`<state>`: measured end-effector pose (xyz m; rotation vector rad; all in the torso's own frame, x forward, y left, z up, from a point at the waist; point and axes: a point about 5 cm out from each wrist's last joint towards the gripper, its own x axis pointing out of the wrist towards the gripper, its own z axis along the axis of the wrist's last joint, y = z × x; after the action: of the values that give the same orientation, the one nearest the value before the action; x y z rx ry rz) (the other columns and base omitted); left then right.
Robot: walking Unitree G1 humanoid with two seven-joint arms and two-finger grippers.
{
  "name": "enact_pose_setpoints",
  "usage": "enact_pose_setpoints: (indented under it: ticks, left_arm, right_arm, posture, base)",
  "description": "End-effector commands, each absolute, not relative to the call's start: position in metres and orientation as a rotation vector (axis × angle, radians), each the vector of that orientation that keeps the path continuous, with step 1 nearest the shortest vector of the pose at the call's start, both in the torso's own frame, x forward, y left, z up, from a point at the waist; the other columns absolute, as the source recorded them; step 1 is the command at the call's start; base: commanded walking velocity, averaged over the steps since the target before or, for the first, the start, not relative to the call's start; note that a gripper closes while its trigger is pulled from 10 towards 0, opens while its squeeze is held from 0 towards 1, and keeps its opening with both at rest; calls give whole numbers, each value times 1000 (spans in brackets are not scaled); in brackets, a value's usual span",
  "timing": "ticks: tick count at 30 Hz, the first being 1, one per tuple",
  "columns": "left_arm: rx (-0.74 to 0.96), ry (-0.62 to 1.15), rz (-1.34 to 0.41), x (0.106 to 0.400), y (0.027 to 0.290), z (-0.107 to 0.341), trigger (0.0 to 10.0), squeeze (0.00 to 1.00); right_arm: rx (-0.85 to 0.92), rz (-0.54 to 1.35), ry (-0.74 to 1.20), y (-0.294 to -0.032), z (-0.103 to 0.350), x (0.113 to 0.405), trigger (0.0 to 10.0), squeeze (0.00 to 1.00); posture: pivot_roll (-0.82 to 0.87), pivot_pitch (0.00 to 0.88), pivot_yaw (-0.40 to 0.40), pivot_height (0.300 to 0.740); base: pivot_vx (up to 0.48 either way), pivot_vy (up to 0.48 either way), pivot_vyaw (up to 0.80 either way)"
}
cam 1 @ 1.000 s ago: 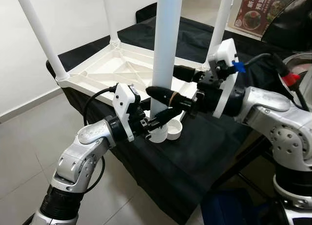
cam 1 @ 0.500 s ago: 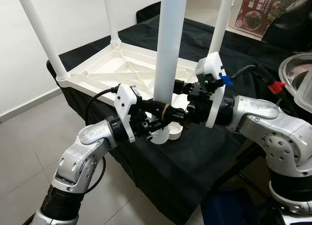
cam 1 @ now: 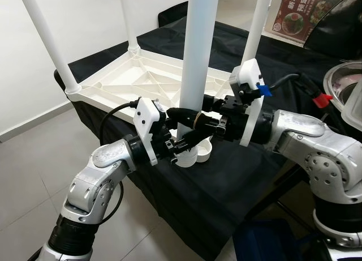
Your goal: Building children table
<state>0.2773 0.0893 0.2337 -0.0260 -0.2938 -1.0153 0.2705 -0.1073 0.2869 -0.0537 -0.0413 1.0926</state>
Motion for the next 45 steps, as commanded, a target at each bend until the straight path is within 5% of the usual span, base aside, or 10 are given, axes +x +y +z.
enact_pose_setpoints:
  ticks: [1,23,24,26,27,32,33,34,35,45]
  left_arm:
    - [-34,-310,-1000,279,92,238,10000,1000]
    - [-5,-201,-703,263,168,222,10000,1000]
    - [17,-169,-704,255,178,217,10000,318]
    - [43,-138,-713,248,186,213,10000,318]
    - [70,-83,-740,238,194,207,10000,0]
    - [142,54,-865,215,202,193,10000,0]
    - [179,146,-911,200,212,184,7882,0]
    - [179,146,-911,200,212,184,7882,0]
    - [174,177,-928,194,216,182,0,0]
    - [166,43,-820,207,207,194,0,0]
  right_arm:
    - [-59,1056,-75,-108,291,274,0,0]
    - [-177,487,-146,-131,286,325,0,0]
    - [-170,485,-143,-132,285,325,549,0]
    - [-161,499,-138,-131,283,325,549,0]
    - [-157,524,-136,-129,282,323,10000,0]
    - [-153,578,-138,-123,280,318,10000,0]
    - [-155,610,-142,-120,279,315,10000,0]
    - [-155,610,-142,-120,279,315,10000,0]
    - [-155,620,-141,-120,278,314,10000,0]
    - [-177,688,-118,-109,265,308,10000,0]
  posture:
    - [-48,91,-2,740]
    - [-24,114,-8,740]
    - [-24,114,-8,740]
    - [-21,117,-10,740]
    - [-18,122,-10,740]
    - [-20,130,-9,740]
    - [-9,135,-8,740]
    - [-9,135,-8,740]
    - [-8,133,-8,740]
    - [-8,124,-10,740]
  base:
    - [0,0,0]
    - [0,0,0]
    - [0,0,0]
    - [0,0,0]
    - [0,0,0]
    - [0,0,0]
    - [0,0,0]
    - [0,0,0]
    - [0,0,0]
    - [0,0,0]
